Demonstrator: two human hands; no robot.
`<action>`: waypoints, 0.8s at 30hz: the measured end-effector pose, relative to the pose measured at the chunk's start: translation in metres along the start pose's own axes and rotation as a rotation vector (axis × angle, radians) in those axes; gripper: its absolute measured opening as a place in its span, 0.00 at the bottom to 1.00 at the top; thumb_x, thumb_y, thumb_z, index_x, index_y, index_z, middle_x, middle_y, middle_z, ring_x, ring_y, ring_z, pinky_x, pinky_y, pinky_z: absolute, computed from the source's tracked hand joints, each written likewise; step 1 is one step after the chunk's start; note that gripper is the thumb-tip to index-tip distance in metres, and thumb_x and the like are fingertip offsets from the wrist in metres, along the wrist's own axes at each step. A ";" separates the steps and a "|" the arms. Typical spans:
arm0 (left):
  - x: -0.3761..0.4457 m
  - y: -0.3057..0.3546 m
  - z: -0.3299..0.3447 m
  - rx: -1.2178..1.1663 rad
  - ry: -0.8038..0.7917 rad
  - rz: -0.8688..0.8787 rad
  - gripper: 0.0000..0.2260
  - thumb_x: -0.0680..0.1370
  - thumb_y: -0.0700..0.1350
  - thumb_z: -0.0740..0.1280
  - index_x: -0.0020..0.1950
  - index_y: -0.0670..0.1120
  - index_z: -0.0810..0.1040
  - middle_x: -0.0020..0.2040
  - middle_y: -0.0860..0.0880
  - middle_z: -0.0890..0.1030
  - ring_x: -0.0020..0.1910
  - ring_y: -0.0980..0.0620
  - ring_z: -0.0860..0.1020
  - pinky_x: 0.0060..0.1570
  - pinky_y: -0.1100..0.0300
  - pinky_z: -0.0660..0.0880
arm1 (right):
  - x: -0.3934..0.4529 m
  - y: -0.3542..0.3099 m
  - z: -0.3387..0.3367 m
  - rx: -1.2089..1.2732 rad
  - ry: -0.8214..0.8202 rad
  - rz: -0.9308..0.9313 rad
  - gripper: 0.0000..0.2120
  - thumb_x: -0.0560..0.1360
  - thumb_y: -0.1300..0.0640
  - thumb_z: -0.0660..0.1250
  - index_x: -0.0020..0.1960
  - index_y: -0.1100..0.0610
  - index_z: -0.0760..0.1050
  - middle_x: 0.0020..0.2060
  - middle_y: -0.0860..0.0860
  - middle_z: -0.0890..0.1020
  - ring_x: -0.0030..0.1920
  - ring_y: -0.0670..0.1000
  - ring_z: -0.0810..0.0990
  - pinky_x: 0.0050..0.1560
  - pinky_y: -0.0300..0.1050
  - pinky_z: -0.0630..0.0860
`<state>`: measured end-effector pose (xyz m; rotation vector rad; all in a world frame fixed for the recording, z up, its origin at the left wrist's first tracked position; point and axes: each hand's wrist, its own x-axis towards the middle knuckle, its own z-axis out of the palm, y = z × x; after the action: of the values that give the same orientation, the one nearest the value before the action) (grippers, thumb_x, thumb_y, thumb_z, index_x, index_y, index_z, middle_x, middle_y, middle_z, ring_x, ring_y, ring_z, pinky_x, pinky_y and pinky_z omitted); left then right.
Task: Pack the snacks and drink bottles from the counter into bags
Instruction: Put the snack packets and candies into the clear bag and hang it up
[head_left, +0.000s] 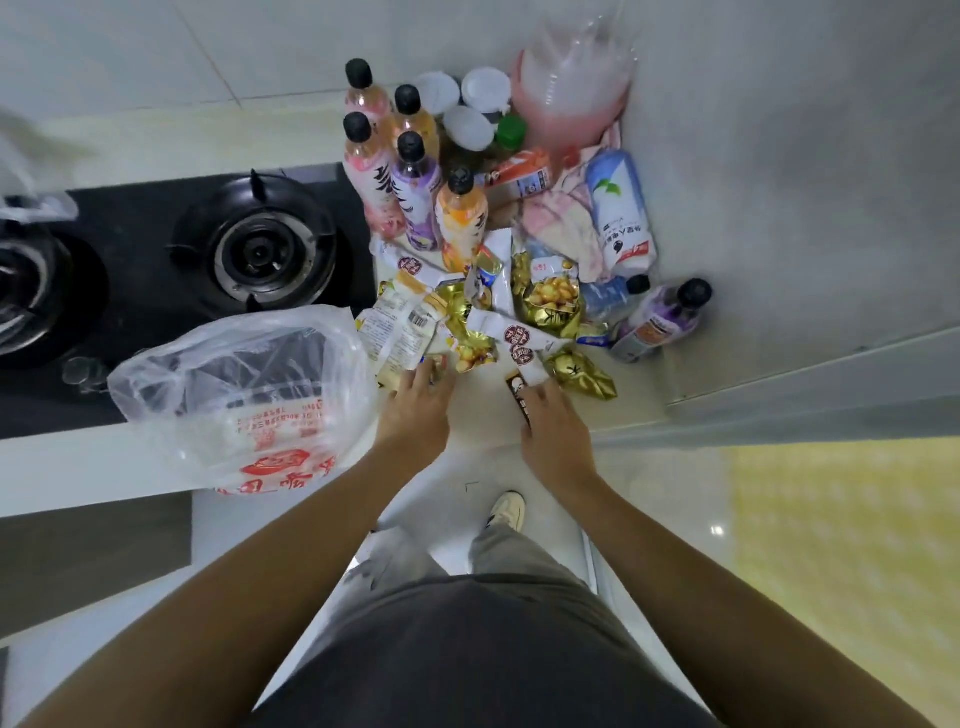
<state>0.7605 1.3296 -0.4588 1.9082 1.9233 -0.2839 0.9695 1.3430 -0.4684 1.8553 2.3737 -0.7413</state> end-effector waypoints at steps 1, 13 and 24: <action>0.002 0.002 0.003 0.008 0.006 -0.012 0.37 0.78 0.42 0.68 0.82 0.50 0.52 0.76 0.44 0.60 0.68 0.40 0.67 0.56 0.48 0.77 | 0.000 0.000 0.001 0.007 -0.006 -0.016 0.27 0.74 0.67 0.70 0.71 0.57 0.69 0.64 0.55 0.70 0.61 0.58 0.76 0.57 0.49 0.78; 0.023 -0.008 0.017 -0.057 0.197 -0.018 0.32 0.70 0.30 0.73 0.68 0.47 0.63 0.57 0.42 0.68 0.51 0.41 0.71 0.35 0.49 0.77 | 0.012 -0.013 0.001 0.401 0.043 0.142 0.11 0.75 0.64 0.72 0.54 0.55 0.74 0.48 0.50 0.85 0.50 0.55 0.82 0.50 0.51 0.77; -0.042 -0.053 -0.030 -0.369 0.403 0.090 0.08 0.76 0.41 0.67 0.53 0.44 0.73 0.54 0.47 0.71 0.51 0.46 0.72 0.36 0.52 0.75 | 0.018 -0.097 -0.016 0.836 0.063 0.146 0.03 0.78 0.60 0.73 0.47 0.60 0.81 0.41 0.54 0.83 0.40 0.53 0.84 0.34 0.49 0.84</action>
<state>0.7031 1.3024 -0.4221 1.8877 1.9485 0.4861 0.8788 1.3484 -0.4268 2.2765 2.0706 -1.8837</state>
